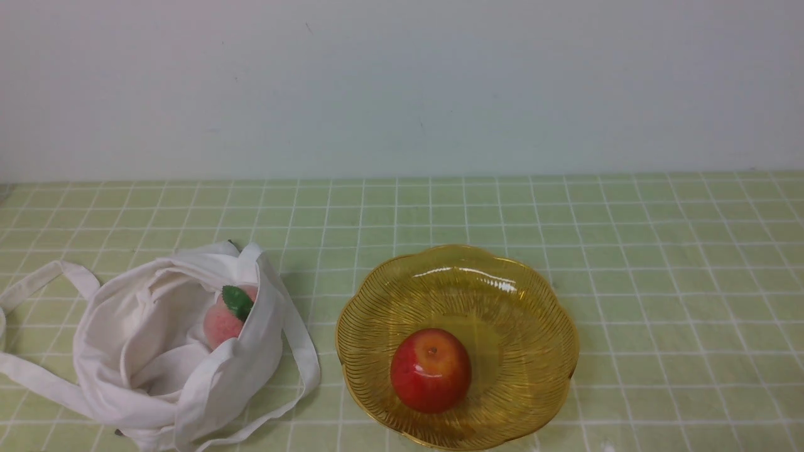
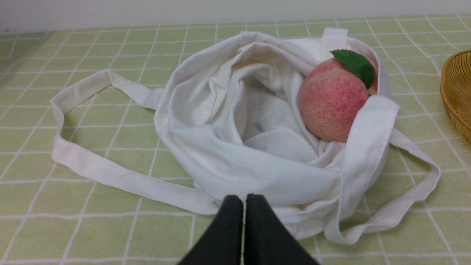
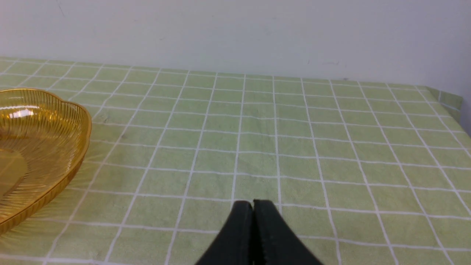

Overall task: Take the fruit out of the bag on the green coffee tablecloth and place them on the plate.
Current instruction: 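Reach into the cloth bag and grasp the peach with the left gripper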

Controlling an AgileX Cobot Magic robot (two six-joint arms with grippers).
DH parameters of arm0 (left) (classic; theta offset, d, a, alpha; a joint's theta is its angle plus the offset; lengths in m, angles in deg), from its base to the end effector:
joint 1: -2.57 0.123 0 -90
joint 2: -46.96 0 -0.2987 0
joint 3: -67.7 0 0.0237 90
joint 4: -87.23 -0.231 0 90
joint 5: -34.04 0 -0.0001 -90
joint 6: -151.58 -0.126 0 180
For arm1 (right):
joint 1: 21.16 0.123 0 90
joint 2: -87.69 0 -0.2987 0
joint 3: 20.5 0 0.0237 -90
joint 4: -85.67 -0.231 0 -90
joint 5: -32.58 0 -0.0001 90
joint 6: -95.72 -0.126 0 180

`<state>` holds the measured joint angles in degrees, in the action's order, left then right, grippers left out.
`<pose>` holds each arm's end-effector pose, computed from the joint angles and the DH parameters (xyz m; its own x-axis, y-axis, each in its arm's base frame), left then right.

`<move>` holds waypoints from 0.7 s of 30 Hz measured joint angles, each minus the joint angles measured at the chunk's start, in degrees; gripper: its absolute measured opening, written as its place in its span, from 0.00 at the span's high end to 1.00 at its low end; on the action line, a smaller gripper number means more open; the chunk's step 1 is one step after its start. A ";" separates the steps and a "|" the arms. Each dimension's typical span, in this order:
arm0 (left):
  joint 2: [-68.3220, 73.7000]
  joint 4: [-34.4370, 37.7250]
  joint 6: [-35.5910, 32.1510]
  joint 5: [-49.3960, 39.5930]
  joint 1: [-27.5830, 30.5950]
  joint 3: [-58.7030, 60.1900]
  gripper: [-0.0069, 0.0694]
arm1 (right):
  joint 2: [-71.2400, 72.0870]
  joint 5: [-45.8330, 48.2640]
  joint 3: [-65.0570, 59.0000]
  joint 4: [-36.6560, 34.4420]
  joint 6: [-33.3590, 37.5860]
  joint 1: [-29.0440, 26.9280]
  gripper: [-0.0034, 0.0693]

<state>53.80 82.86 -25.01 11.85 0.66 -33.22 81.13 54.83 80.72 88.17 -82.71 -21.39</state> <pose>0.0520 0.0019 0.1595 -0.3096 0.0215 -0.9506 0.0094 0.9998 0.0195 0.0516 -0.0023 0.1614 -0.3025 -0.0665 -0.9508 -0.0007 0.9976 -0.0696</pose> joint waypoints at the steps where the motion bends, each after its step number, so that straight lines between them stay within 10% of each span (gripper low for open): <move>1: 0.00 0.00 0.00 0.00 0.00 0.00 0.92 | 0.00 0.00 0.00 0.00 0.00 0.00 0.97; 10: 0.00 -2.31 -0.27 0.41 0.00 0.00 0.92 | 0.00 0.00 0.00 0.00 0.00 0.00 0.97; 21: 0.00 8.02 9.48 23.90 0.00 0.13 0.92 | 0.00 0.00 0.00 0.00 0.00 0.00 0.97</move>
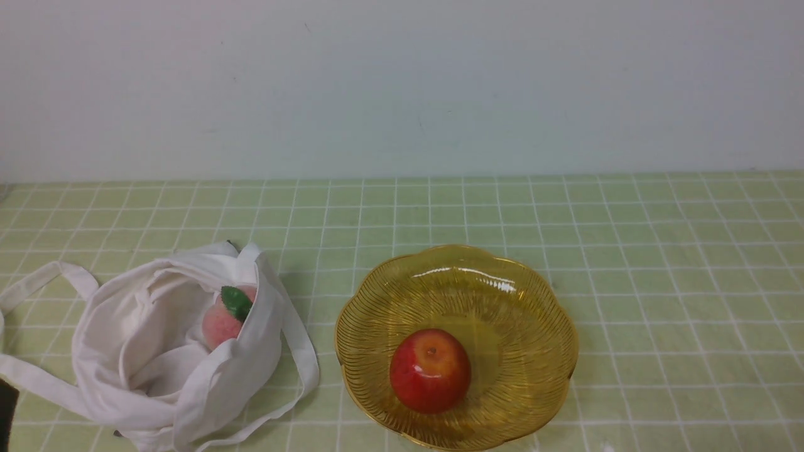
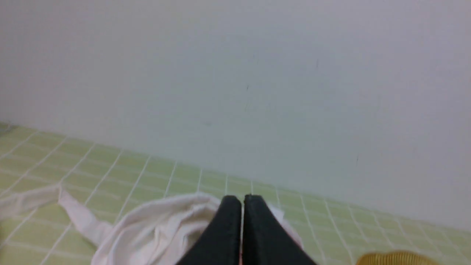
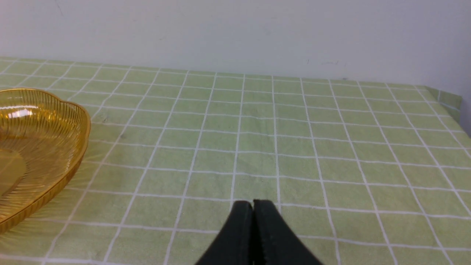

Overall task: Take the fruit out of the bag on the green coffee tablecloth and place them on the plate.
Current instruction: 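Reach into the cloth bag and grasp the peach with the left gripper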

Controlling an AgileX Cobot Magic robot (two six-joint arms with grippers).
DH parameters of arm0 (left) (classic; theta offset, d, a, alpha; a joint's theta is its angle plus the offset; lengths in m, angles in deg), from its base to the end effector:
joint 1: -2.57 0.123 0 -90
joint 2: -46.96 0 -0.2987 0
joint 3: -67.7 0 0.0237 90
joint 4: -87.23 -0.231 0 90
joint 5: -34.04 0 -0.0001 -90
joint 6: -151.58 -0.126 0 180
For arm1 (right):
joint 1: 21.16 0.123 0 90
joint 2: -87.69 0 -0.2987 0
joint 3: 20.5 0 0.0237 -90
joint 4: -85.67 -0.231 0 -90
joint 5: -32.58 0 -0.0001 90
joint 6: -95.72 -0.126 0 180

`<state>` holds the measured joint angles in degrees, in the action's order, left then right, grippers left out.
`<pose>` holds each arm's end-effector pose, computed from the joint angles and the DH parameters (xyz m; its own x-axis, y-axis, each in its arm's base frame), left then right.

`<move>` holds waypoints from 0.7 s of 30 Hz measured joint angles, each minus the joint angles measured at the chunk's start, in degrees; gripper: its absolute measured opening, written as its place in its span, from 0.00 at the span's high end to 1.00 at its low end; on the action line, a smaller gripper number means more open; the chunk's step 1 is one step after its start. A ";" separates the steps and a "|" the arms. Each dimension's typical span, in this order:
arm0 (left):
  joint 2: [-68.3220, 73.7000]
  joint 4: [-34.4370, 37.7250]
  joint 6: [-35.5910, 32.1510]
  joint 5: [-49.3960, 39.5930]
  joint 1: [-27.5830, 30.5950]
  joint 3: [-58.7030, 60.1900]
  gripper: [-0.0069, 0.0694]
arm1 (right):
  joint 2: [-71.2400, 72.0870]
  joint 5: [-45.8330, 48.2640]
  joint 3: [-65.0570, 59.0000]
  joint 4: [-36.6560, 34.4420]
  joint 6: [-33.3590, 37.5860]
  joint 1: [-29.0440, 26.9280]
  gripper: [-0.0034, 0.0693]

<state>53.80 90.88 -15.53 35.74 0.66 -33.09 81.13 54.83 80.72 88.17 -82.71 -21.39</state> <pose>0.0576 -0.0017 0.2104 0.0853 -0.2877 -0.9539 0.0581 0.9572 -0.2835 0.0516 -0.0023 0.1614 -0.3025 -0.0665 -0.9508 -0.0007 0.9976 -0.0696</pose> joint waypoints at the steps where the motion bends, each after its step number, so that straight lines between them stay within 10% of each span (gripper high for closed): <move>1: 0.00 0.15 0.00 3.12 0.00 0.00 0.92 | 0.00 0.00 0.00 0.00 0.00 0.00 0.97; 9: 0.82 0.45 0.59 14.91 0.00 -3.18 0.92 | 0.00 0.00 0.00 0.00 0.00 0.00 0.97; 21: 38.81 0.50 -3.40 -52.55 0.00 -39.90 0.92 | 0.00 0.00 0.00 0.00 0.00 0.00 0.97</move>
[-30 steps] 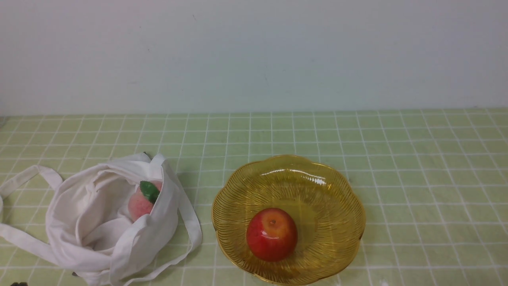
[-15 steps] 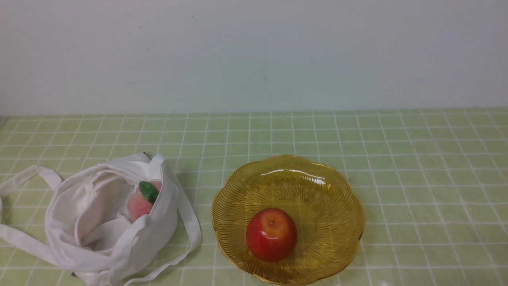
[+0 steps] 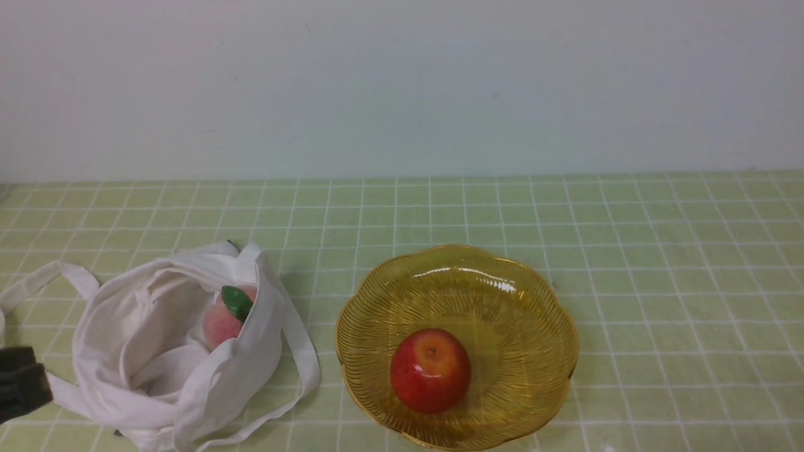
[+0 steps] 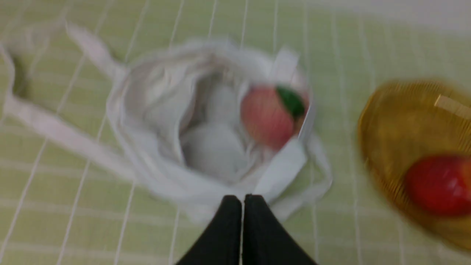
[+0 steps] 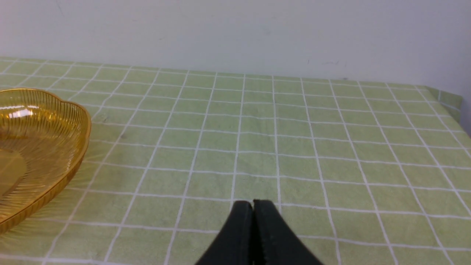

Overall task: Take the fruit out of the bag on the green coffee tablecloth and place them on the plate.
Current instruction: 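Reach into the cloth bag and grasp the peach with the left gripper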

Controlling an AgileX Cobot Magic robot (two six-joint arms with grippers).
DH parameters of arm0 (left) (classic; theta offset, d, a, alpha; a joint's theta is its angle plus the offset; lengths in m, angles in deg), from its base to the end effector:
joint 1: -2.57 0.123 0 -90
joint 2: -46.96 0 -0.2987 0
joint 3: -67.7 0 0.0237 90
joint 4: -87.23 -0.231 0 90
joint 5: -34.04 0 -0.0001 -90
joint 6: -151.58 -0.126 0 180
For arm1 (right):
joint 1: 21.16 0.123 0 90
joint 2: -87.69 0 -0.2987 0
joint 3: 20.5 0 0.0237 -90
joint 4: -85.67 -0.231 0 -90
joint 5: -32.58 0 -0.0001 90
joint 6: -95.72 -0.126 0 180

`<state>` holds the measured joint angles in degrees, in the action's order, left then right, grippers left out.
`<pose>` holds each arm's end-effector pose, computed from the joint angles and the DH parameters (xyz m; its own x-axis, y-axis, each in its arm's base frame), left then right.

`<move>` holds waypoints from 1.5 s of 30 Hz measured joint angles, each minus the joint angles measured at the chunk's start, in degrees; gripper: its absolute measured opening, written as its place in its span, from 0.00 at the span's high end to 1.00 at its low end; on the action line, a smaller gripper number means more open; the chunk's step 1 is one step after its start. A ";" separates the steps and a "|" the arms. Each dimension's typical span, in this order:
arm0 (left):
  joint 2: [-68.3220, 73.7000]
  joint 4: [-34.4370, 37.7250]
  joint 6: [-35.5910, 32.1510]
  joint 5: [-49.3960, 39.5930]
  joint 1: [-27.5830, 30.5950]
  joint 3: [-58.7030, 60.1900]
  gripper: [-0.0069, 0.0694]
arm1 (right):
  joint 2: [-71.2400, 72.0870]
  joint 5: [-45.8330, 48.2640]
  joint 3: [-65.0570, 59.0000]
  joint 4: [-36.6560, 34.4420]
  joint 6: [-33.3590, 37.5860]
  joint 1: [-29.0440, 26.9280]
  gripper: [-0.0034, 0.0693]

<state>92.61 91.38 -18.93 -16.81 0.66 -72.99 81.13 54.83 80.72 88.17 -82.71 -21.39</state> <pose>0.1067 -0.0106 0.2903 -0.7150 -0.1858 -0.6740 -0.0794 0.9794 -0.1858 0.0516 -0.0023 0.1614 -0.3025 -0.0665 -0.9508 -0.0007 0.9976 -0.0696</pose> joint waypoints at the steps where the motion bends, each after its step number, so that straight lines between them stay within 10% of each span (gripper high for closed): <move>1: 3.82 0.00 -2.47 -3.64 0.00 -2.07 0.92 | 0.00 0.00 0.00 0.00 0.00 0.00 0.97; 12: 29.01 11.14 -30.49 -8.84 0.00 -15.97 0.92 | 0.00 0.00 0.00 0.00 0.00 0.00 0.97; 22: 44.23 15.32 -36.99 2.85 0.00 -19.79 0.86 | 0.00 0.00 0.00 0.00 0.00 0.00 0.97; 34: 53.29 15.68 -36.16 15.26 0.00 -19.96 0.28 | 0.00 0.00 0.00 0.00 0.00 0.00 0.97; 45: 57.17 18.32 -36.08 16.08 0.00 -20.02 0.24 | 0.00 0.00 0.00 0.00 0.00 0.00 0.97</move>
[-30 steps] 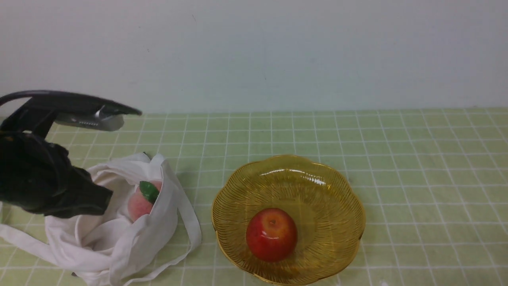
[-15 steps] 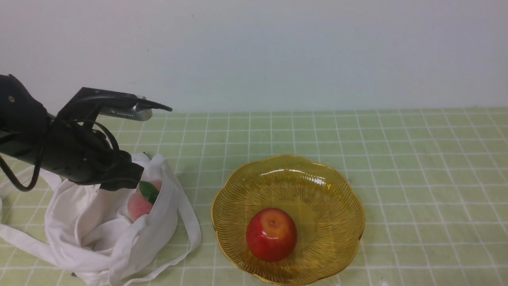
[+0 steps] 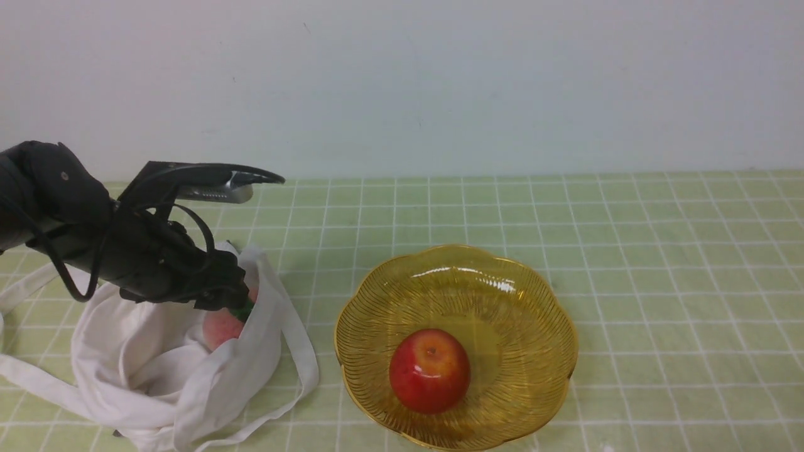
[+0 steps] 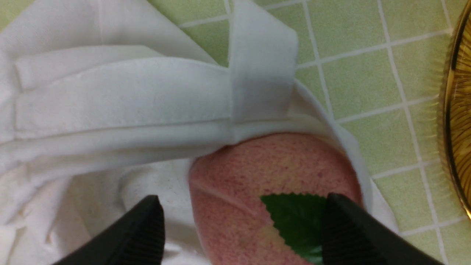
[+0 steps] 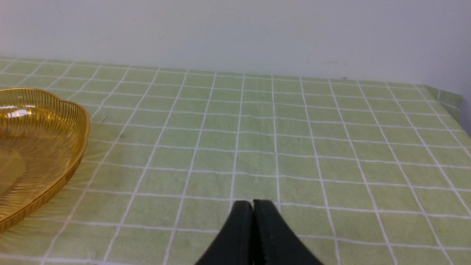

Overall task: Take the fruit out of the bag on the green coffee tablecloth and place them on the plate.
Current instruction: 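Reach into the cloth bag and grasp the peach with the left gripper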

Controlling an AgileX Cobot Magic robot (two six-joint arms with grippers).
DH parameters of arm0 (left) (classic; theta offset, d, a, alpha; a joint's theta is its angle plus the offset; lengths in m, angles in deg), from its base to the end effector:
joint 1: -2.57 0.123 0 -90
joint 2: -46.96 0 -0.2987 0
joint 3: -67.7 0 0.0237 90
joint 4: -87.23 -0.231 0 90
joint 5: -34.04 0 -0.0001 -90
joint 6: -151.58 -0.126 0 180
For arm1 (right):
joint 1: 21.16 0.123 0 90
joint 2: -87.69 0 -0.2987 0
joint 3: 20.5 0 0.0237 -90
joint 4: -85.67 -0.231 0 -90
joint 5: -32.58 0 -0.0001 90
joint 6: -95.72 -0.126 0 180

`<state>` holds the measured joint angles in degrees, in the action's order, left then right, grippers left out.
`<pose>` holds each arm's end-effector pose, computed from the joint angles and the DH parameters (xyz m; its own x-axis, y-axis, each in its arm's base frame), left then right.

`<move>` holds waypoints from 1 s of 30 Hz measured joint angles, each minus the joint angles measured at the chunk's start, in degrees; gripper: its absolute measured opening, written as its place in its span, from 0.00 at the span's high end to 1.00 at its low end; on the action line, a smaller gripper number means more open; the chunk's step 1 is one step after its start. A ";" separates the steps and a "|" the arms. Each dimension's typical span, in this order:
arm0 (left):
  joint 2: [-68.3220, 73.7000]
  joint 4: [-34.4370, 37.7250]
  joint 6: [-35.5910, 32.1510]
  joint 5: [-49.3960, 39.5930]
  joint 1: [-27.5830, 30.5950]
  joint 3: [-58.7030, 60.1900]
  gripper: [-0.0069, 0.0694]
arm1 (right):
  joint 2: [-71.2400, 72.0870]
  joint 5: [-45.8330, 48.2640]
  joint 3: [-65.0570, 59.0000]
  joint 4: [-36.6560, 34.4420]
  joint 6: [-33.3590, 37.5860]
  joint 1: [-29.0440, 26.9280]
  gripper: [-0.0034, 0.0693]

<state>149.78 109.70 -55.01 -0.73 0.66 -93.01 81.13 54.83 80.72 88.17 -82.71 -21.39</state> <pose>0.3257 -0.0384 0.2002 -0.8788 0.1622 -0.4488 0.2473 0.9592 -0.1374 0.0516 -0.0023 0.1614 -0.3025 -0.0665 -0.9508 -0.0007 0.9976 -0.0696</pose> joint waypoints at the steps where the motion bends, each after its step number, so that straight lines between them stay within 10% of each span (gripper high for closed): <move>1: 0.09 0.17 0.00 -0.01 0.00 -0.06 0.24 | 0.00 0.00 0.00 0.00 0.00 0.00 0.97; 30: 2.26 4.16 -0.58 -1.96 0.00 -0.17 0.23 | 0.00 0.00 0.00 -0.01 0.00 0.00 0.97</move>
<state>152.04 113.86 -55.59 -2.69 0.66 -93.17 81.13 54.83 80.72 88.16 -82.71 -21.39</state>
